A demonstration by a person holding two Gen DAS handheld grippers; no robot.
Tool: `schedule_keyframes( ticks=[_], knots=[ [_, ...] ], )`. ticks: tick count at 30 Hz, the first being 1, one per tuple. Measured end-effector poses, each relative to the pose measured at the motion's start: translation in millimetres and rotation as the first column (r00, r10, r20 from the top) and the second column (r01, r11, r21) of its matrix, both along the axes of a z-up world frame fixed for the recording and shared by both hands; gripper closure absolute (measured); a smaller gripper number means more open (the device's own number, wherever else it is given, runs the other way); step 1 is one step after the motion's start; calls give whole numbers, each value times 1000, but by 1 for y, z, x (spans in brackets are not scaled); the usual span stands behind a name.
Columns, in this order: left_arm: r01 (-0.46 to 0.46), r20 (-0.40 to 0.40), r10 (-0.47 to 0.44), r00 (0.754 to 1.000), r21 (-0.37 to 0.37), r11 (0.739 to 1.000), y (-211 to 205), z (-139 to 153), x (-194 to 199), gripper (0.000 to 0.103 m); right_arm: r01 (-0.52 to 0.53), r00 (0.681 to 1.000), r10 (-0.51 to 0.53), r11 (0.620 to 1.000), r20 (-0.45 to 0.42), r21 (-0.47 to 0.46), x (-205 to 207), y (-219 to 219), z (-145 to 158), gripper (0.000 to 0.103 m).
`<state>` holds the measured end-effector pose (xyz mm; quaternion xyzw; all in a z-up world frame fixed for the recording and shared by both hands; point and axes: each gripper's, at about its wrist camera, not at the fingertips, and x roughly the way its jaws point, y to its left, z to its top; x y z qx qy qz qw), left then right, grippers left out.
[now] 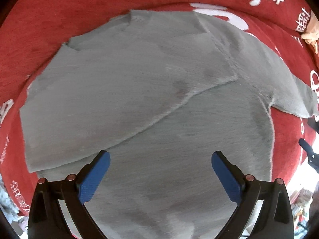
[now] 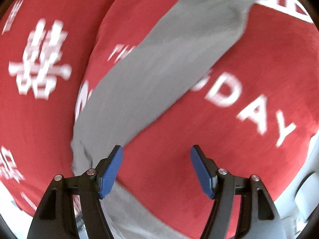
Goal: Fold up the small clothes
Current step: 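Grasp the other sleeve cuff with the right tool and lift it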
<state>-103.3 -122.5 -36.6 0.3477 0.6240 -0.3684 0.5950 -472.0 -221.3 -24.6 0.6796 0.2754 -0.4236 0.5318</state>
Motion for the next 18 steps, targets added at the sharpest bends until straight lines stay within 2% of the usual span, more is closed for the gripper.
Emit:
schedule_keyframes(
  ticks=[5,10,15,18],
  knots=[
    [16,-2,-16,1000,-2,1000,-13,0,-15,1,155,987,-156,988,50,12,-39,-16,-10,30],
    [24,-7,-24,1000,-3,1000,-27,-1,-29,1,243,964,-243,970,106,6,-60,-31,-18,30],
    [37,11,-37,999,-2,999,-40,-2,-41,1,336,924,-331,942,189,10,-74,-44,-33,30],
    [27,7,-27,1000,-1,1000,-57,-6,-50,1,387,886,-380,922,266,28,-81,-52,-44,30]
  ],
)
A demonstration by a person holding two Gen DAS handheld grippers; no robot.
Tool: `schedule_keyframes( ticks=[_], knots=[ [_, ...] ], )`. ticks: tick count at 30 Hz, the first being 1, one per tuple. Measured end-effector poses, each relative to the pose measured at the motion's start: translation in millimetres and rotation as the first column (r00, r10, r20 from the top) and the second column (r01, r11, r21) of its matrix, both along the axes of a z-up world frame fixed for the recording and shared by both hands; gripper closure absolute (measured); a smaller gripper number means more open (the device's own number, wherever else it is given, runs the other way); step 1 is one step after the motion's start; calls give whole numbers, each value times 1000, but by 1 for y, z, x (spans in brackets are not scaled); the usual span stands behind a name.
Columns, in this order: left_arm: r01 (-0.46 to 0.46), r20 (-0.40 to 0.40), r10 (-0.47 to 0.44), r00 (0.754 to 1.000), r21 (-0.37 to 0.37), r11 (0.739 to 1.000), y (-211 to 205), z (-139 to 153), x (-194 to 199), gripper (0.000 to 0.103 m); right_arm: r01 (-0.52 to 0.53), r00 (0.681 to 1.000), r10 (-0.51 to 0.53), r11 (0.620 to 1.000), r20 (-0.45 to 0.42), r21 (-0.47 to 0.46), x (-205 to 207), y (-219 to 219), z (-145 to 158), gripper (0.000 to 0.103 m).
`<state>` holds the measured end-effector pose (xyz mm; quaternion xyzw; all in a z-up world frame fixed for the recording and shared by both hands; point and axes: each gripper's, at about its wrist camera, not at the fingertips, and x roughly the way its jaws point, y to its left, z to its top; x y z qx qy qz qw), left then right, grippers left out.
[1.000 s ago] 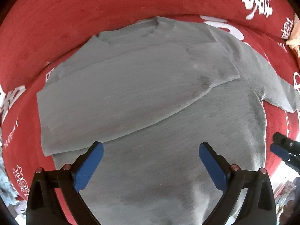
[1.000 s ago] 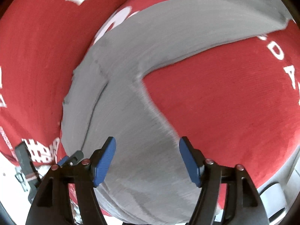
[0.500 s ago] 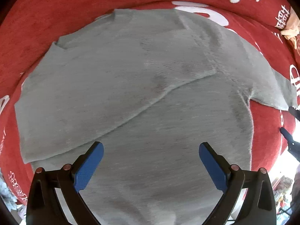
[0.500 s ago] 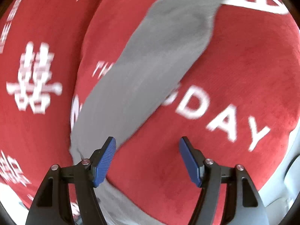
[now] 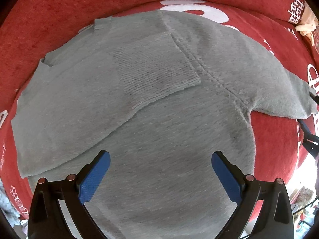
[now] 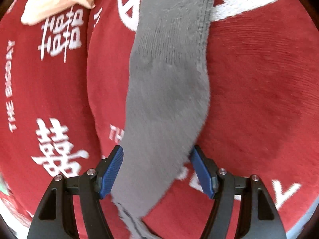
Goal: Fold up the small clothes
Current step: 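Grasp the other sleeve cuff with the right tool and lift it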
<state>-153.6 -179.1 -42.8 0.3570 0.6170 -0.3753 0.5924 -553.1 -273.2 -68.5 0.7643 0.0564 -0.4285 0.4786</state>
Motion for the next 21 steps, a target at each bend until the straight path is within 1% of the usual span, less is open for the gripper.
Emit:
schedule_keyframes(
  ticks=[3,5,6,7,8,10,12,14,16,19,21],
  knots=[
    [-5,1,5,1000,-5,1000,-7,2,-6,1,57,994,-57,998,90,-3,-5,-6,-10,30],
    [-4,6,4,1000,-6,1000,-8,2,-7,1,84,988,-84,996,128,4,-3,-10,-15,39],
    [-3,9,3,1000,-8,1000,-6,3,-6,1,92,985,-92,996,147,9,-2,-10,-17,60],
    [-1,10,1,1000,-8,1000,-3,3,-5,1,97,979,-98,995,177,14,1,-11,-20,87],
    [0,15,0,1000,-9,1000,-1,3,-5,1,96,977,-98,995,191,16,6,-13,-21,95],
    [1,21,-1,1000,-4,1000,7,4,0,1,76,977,-72,997,201,-9,14,-16,-15,95],
    [-5,22,5,1000,-5,1000,11,4,5,1,35,974,-24,998,226,-46,27,-21,-7,95],
    [-8,28,9,1000,-14,1000,17,7,10,1,-10,965,34,996,262,-93,43,-26,5,95],
    [-10,33,11,999,-20,1000,20,10,15,1,-57,948,99,988,302,-146,65,-32,19,95],
    [-24,32,25,999,-33,999,29,16,27,1,-163,917,234,959,323,-232,106,-37,46,95],
    [-39,34,40,999,-42,998,36,19,35,1,-242,890,329,928,316,-283,138,-38,62,95]
  ],
)
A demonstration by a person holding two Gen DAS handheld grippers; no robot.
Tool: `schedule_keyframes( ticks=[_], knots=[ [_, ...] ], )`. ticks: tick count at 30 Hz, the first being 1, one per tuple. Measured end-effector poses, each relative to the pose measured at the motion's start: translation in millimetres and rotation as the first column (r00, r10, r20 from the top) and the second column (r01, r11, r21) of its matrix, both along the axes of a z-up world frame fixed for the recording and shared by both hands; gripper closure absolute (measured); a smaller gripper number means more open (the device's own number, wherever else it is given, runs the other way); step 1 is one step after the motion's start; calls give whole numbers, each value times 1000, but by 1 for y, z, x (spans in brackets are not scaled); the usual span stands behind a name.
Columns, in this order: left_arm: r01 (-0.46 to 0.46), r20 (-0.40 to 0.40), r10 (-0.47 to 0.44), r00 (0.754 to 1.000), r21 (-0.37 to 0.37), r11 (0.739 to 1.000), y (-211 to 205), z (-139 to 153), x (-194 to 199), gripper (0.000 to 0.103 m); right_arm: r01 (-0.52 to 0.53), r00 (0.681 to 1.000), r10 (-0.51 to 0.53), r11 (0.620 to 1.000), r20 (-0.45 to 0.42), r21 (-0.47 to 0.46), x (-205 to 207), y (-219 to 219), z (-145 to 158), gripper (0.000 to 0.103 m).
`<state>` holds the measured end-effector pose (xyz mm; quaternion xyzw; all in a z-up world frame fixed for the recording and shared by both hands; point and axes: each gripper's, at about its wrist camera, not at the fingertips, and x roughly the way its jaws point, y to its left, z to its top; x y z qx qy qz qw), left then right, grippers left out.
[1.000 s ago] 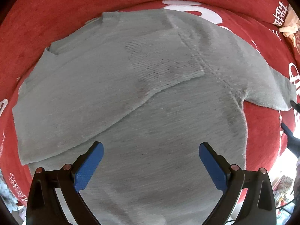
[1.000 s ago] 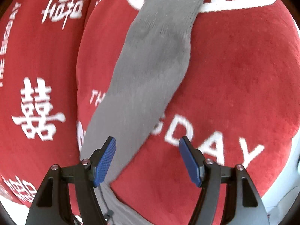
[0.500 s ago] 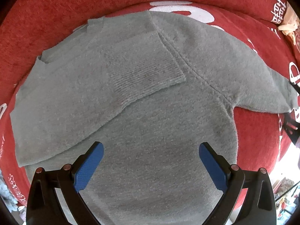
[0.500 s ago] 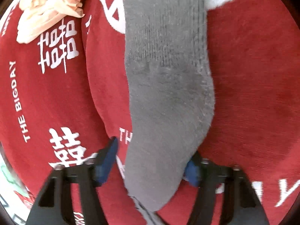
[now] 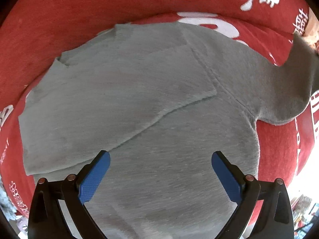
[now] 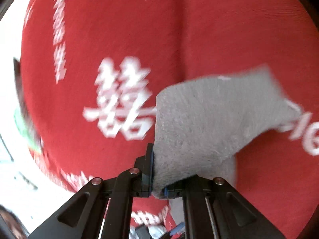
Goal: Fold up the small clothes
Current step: 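Grasp the other sleeve cuff with the right tool and lift it, then lay the held sleeve across the chest toward the left tool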
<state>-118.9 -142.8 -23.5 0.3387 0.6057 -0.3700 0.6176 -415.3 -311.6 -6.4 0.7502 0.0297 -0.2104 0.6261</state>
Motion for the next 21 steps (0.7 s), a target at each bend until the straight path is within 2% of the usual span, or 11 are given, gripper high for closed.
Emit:
schedule_keyframes(
  ticks=[3,5,6,9,10,13,16,18,20,21],
  knots=[
    [-28,3,28,1000,-10,1000,14,5,14,1,-160,987,158,983,-28,-93,57,6,27,95],
    [-63,12,63,998,-20,998,27,9,25,1,-286,957,275,946,-88,-153,101,16,43,95],
    [-80,17,80,997,-25,997,33,11,32,1,-345,937,328,922,-121,-173,121,23,49,95],
    [-146,40,148,988,-41,988,57,15,54,1,-526,847,486,826,-214,-203,185,53,54,94],
    [-166,46,168,985,-45,985,64,16,61,1,-586,805,539,789,-247,-186,209,67,49,94],
    [-227,69,229,971,-43,973,86,19,86,1,-681,717,624,722,-309,-122,256,100,23,94],
    [-280,83,282,956,-32,959,110,16,108,1,-732,641,672,681,-370,-31,284,126,-10,94],
    [-308,87,309,947,-32,951,124,15,120,1,-739,608,685,673,-402,29,292,137,-27,91],
    [-332,85,334,939,-38,943,132,10,126,1,-722,606,682,688,-410,77,287,142,-38,90],
    [-339,80,342,936,-42,940,134,9,130,1,-701,621,672,706,-404,97,282,143,-40,81]
  ],
)
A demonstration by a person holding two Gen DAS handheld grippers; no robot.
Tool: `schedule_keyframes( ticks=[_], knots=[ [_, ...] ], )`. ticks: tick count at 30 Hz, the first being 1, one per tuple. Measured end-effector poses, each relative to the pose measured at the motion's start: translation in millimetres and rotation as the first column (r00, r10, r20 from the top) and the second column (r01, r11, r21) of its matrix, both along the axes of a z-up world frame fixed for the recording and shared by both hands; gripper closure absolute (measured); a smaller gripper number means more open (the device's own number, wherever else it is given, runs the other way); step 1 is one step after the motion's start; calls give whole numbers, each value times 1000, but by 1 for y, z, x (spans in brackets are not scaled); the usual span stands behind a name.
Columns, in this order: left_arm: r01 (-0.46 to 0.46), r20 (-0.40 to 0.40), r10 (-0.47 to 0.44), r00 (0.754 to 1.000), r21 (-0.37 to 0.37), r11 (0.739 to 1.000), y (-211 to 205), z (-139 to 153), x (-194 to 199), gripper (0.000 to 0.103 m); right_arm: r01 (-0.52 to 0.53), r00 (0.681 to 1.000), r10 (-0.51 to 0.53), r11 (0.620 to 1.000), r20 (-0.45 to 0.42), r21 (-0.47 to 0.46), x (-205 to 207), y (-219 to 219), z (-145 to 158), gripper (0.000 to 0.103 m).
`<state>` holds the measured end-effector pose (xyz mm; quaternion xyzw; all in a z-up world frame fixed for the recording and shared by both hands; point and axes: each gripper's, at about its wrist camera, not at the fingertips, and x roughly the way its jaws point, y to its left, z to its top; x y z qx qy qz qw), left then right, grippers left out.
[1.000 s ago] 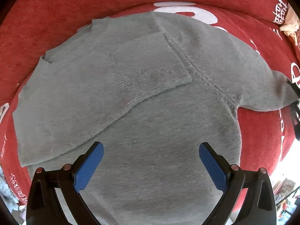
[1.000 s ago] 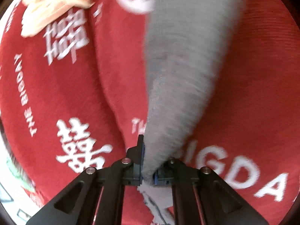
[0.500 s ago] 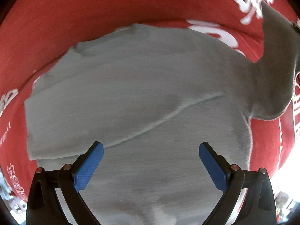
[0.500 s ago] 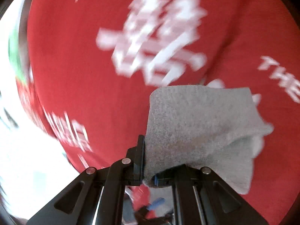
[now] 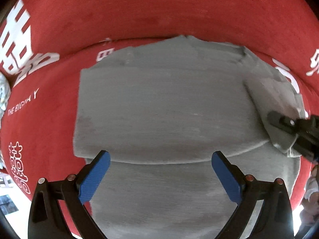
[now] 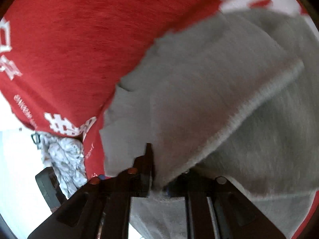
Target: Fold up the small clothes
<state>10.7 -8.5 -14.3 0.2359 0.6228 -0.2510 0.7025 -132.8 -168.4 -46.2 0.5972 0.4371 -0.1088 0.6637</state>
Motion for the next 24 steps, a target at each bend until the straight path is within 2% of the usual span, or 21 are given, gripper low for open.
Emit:
schedule_keyframes(
  ticks=[1,3,7,8,10,12,13,14,16,18,20,24],
  knots=[
    [-8,-5,8,1000,-6,1000,-1,-3,2,1,26,1000,-26,1000,-4,2,-6,0,1,68],
    [-29,-23,29,999,-30,999,5,-4,9,1,85,996,-86,996,-13,-33,-19,-2,9,55],
    [-61,-62,55,997,-99,993,11,-5,23,1,244,968,-248,965,-29,-99,-41,-21,21,55],
    [-71,-81,61,995,-123,990,14,-5,27,1,275,959,-280,956,-36,-99,-42,-27,21,57],
    [-104,-143,78,987,-190,976,20,-1,33,1,293,954,-299,949,-38,-119,-35,-36,23,92],
    [-132,-199,84,976,-245,960,25,2,39,1,236,970,-243,956,-19,-175,-14,-36,31,93],
    [-148,-235,83,968,-274,950,27,3,41,1,181,983,-184,961,4,-207,-1,-31,38,94],
    [-171,-303,71,950,-318,933,31,0,47,1,118,993,-115,965,27,-235,14,-22,46,94],
    [-206,-372,65,926,-353,913,36,-3,53,1,-25,998,40,961,49,-275,44,3,56,94],
    [-237,-417,62,907,-382,893,41,-5,59,1,-174,980,195,939,40,-296,70,34,58,94],
    [-261,-441,66,895,-398,879,43,-7,63,1,-272,957,289,916,16,-295,83,59,51,94],
    [-290,-478,72,875,-400,869,44,-15,66,1,-394,919,386,883,-81,-257,91,92,26,89]
  ],
)
